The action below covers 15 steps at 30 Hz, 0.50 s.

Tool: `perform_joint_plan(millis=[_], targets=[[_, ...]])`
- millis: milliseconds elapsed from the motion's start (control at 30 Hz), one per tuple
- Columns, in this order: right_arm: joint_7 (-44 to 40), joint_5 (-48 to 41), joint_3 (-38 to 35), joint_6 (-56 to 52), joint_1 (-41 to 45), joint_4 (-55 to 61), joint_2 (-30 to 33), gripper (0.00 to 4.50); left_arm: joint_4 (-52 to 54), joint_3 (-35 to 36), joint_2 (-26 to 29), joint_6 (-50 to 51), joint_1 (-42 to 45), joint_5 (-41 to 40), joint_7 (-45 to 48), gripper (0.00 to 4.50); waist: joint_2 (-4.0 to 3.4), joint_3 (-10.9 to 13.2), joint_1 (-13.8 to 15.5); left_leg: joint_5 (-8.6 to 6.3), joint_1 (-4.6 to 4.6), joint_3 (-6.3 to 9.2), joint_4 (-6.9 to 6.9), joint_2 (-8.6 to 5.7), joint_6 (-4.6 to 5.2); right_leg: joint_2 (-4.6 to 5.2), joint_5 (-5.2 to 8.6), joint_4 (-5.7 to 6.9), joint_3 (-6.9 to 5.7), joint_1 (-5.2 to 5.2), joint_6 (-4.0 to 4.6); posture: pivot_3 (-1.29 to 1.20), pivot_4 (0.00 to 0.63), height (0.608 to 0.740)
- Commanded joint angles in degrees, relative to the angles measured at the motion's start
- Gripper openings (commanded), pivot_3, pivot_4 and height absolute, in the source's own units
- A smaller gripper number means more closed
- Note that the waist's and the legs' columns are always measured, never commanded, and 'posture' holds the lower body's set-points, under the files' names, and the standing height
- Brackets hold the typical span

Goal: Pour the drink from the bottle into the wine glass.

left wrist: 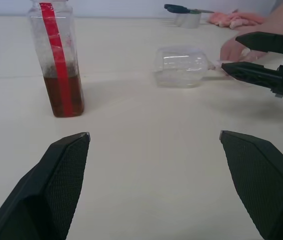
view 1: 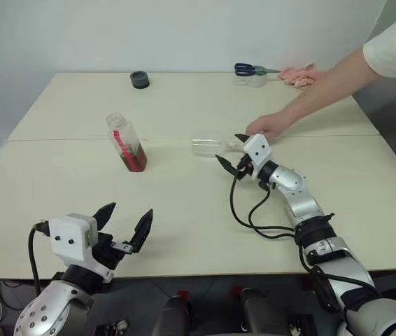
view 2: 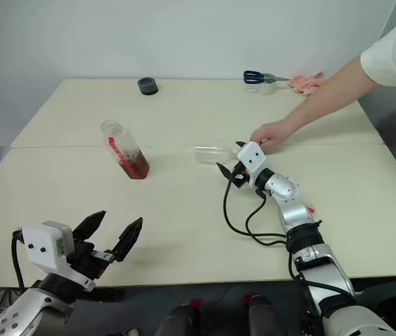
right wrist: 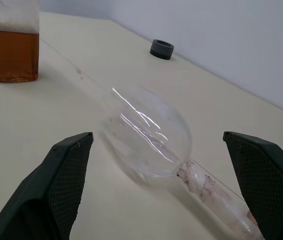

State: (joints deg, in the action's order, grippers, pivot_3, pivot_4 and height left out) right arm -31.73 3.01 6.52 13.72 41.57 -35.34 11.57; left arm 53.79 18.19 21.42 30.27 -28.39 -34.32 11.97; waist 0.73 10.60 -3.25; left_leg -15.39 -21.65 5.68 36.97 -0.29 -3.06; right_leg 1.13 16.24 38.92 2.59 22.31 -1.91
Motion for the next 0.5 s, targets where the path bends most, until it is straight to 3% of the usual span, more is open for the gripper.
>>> perform_joint_plan(millis=[33, 233, 500], targets=[[2.85, 6.49, 2.88, 4.28, 2.8, -1.0, 3.75, 4.44, 1.57, 0.78, 0.8, 0.08, 0.32, -0.89, 0.21, 4.5, 0.0, 0.0, 0.04, 0.0, 0.0, 0.0, 0.0, 0.0, 0.0, 0.0, 0.0, 0.0, 0.0, 0.0, 0.0, 0.0, 0.15, 0.74], [6.45, 16.4, 8.95, 9.69, 7.8, -4.72, 8.34, 4.44, 1.03, 0.64, 1.1, 0.34, 1.12, -1.21, 0.18, 4.5, 0.02, 0.01, -0.04, 0.0, 0.01, -0.03, -0.01, 0.02, 0.0, -0.02, 0.0, 0.0, 0.02, 0.01, 0.0, 0.0, 0.15, 0.74], [10.13, 30.5, 19.33, 10.59, 15.85, -10.7, 8.69, 4.44, 0.56, -0.38, 0.92, 0.15, 1.91, -0.89, 0.1, 4.5, 0.04, 0.01, 0.05, 0.01, 0.01, -0.01, 0.0, 0.0, -0.02, -0.01, 0.0, 0.0, 0.02, 0.01, 0.01, 0.0, 0.15, 0.74]])
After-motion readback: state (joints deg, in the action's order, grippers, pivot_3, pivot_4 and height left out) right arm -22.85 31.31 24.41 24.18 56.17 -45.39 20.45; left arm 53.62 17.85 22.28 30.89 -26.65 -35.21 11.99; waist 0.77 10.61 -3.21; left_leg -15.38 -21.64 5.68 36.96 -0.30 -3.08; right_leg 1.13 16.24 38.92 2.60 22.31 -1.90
